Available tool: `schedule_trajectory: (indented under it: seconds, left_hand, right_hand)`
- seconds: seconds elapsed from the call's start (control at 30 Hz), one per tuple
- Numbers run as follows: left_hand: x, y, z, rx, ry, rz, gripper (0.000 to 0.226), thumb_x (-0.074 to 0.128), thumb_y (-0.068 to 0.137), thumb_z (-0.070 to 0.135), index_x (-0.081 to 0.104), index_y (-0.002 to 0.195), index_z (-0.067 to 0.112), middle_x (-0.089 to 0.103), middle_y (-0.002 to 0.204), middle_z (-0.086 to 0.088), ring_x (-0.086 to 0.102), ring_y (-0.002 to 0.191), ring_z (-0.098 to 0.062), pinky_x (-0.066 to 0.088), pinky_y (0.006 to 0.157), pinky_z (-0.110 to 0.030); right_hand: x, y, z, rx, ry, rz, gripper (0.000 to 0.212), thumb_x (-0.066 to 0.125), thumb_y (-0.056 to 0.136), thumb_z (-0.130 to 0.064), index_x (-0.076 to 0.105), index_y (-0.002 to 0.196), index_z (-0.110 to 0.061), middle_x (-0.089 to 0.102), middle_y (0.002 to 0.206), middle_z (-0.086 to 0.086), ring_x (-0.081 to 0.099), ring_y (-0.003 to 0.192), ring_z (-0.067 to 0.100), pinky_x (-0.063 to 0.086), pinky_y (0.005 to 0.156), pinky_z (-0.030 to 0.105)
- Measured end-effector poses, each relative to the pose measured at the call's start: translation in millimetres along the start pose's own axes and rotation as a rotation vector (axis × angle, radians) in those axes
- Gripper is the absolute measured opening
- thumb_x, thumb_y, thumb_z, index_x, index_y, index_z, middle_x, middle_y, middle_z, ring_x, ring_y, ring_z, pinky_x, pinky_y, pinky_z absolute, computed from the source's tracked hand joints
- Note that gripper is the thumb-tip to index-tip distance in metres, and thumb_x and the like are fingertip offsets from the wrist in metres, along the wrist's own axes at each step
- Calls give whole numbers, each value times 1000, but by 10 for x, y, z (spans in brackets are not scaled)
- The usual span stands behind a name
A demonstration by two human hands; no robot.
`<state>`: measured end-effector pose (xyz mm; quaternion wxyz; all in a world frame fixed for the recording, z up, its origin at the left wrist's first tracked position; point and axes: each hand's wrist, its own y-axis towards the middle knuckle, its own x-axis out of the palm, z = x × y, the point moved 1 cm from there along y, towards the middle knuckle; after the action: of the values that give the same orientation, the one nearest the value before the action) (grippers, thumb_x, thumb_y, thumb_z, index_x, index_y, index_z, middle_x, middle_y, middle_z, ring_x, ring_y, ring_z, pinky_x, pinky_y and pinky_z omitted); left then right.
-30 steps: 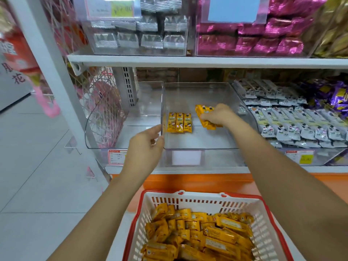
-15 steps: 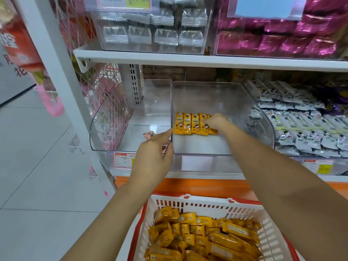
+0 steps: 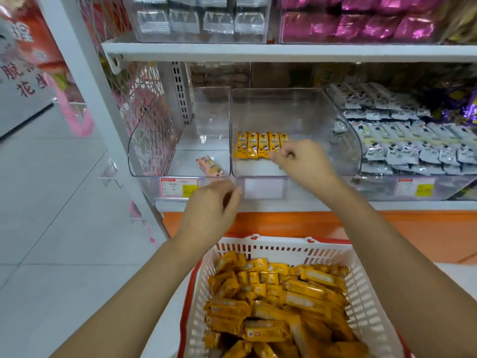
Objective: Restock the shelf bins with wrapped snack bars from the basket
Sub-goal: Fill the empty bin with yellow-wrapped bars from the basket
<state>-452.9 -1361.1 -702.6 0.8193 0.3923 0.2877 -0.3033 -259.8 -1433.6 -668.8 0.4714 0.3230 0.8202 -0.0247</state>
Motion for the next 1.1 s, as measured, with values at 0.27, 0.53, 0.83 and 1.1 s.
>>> schedule_trajectory:
  seconds: [0.27,0.53,0.83,1.1]
  left_hand:
    - [382,-780,-343,-311,407,-858,26,44,97,28,60,86,10,57,81,-5,58,84,-23,40,63,-27]
    - [457,-1351,-440,-450,529,-1166,33,38,100,22,55,118,0,57,104,-11,44,88,-17,39,75,-27]
    - [480,-1300,-550,-508,495,-1155,37,39,100,21,30,64,19,33,69,4,33,59,-6,27,53,-18]
    - [527,-1217,-500,-512,507,-1174,40,40,101,23,36,62,13,35,65,0,32,54,-9,27,50,-19]
  right_hand:
    - [703,-1341,480,222,-130,-552,19,66,89,-32,66,94,-13,67,98,6,62,92,20,47,77,30]
    - [1460,-2211,961,326,-317,-1042,51,64,84,-15,50,133,-15,56,127,10,55,117,27,48,97,37]
    - [1628,-2291,971,413,-205,-897,73,70,81,-48,45,140,-12,42,143,11,38,135,27,38,106,36]
    - [1688,-2330,980,438,-178,-850,55,76,72,-43,52,114,-16,58,111,0,57,106,17,50,85,29]
